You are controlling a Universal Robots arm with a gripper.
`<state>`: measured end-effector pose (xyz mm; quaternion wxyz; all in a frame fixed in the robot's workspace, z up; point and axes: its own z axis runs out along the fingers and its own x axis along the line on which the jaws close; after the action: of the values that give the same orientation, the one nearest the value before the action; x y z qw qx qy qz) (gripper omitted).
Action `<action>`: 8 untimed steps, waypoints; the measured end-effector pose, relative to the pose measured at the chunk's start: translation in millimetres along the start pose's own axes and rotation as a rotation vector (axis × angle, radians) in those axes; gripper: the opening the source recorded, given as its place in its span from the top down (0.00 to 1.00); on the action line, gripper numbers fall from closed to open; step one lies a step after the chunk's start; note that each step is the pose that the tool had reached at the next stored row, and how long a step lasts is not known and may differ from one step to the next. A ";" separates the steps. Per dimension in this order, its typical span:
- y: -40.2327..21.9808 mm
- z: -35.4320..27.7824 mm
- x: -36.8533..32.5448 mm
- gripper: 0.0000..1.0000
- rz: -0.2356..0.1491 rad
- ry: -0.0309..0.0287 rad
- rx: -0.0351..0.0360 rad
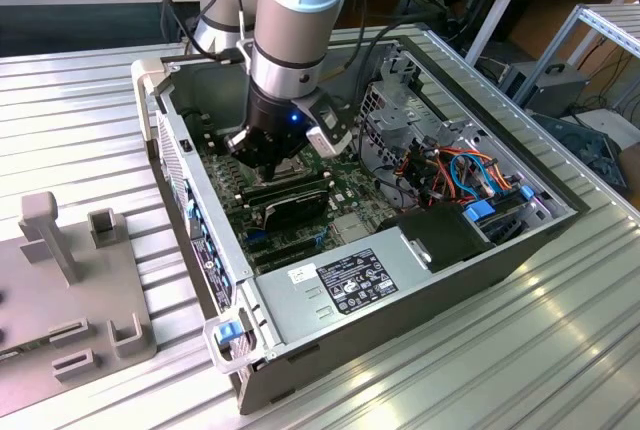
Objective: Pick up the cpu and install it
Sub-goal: 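Install the second cpu locking lever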
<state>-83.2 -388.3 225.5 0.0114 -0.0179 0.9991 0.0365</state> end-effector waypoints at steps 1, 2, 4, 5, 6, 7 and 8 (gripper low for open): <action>0.0 0.9 0.3 0.89 0.000 0.0001 0.0000; -0.1 1.5 0.4 0.89 0.000 0.0001 0.0001; -0.2 1.8 0.5 0.89 0.000 0.0003 0.0003; -0.1 2.2 0.5 0.89 0.000 0.0001 0.0000; -0.1 2.8 0.6 0.89 0.000 0.0000 -0.0002; -0.1 3.4 0.8 0.89 0.000 0.0000 0.0000; 0.0 4.6 1.2 0.89 0.000 0.0000 0.0000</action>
<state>-84.3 -388.0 220.9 0.0114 -0.0178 0.9991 0.0365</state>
